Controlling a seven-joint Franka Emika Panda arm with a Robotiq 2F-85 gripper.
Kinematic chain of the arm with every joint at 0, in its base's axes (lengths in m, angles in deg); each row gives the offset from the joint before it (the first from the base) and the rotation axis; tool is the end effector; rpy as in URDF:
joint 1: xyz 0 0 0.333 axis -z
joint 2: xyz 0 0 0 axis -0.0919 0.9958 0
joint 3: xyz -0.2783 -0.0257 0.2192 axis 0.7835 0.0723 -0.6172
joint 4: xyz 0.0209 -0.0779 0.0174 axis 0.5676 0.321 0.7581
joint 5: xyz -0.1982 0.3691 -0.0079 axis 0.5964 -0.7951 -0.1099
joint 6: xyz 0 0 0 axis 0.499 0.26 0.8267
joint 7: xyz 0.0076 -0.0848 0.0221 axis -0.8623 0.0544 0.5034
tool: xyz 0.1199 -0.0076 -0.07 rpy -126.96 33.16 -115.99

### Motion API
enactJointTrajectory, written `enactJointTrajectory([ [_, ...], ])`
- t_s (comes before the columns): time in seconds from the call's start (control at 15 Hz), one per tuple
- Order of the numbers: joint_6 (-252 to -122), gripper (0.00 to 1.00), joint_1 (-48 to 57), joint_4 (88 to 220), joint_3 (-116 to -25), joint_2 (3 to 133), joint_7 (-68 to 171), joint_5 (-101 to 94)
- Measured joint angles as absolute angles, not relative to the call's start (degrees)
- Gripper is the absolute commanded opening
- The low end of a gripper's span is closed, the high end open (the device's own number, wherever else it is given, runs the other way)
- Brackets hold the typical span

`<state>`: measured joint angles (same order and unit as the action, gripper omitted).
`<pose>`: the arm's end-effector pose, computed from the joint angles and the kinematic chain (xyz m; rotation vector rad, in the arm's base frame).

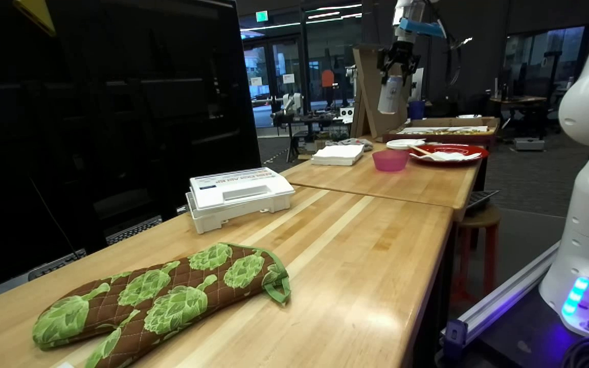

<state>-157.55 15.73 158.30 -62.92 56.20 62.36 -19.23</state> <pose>0.5909 -0.2088 0.5535 -2.9210 0.4806 -0.1805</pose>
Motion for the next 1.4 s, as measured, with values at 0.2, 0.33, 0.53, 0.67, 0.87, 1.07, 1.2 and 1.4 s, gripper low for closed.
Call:
enactJointTrajectory([
  [0.2, -157.4, 0.46, 15.9, 156.7, -62.9, 58.1, 61.6, -19.2],
  [0.33, -157.2, 0.46, 15.9, 155.8, -62.9, 59.3, 61.2, -19.2],
  [0.53, -157.1, 0.46, 16.2, 154.7, -62.9, 60.9, 60.9, -19.2],
  [0.67, -157.1, 0.46, 16.5, 154.1, -62.9, 61.9, 60.8, -19.2],
  [0.87, -157.1, 0.46, 17.0, 153.4, -62.9, 63.4, 60.6, -19.2],
  [1.07, -157.1, 0.46, 17.2, 152.9, -63.0, 64.8, 60.5, -19.2],
  [1.2, -157.3, 0.46, 17.3, 152.6, -63.0, 65.7, 60.2, -19.2],
  [1.4, -157.8, 0.46, 17.3, 152.2, -63.2, 66.9, 59.8, -19.2],
])
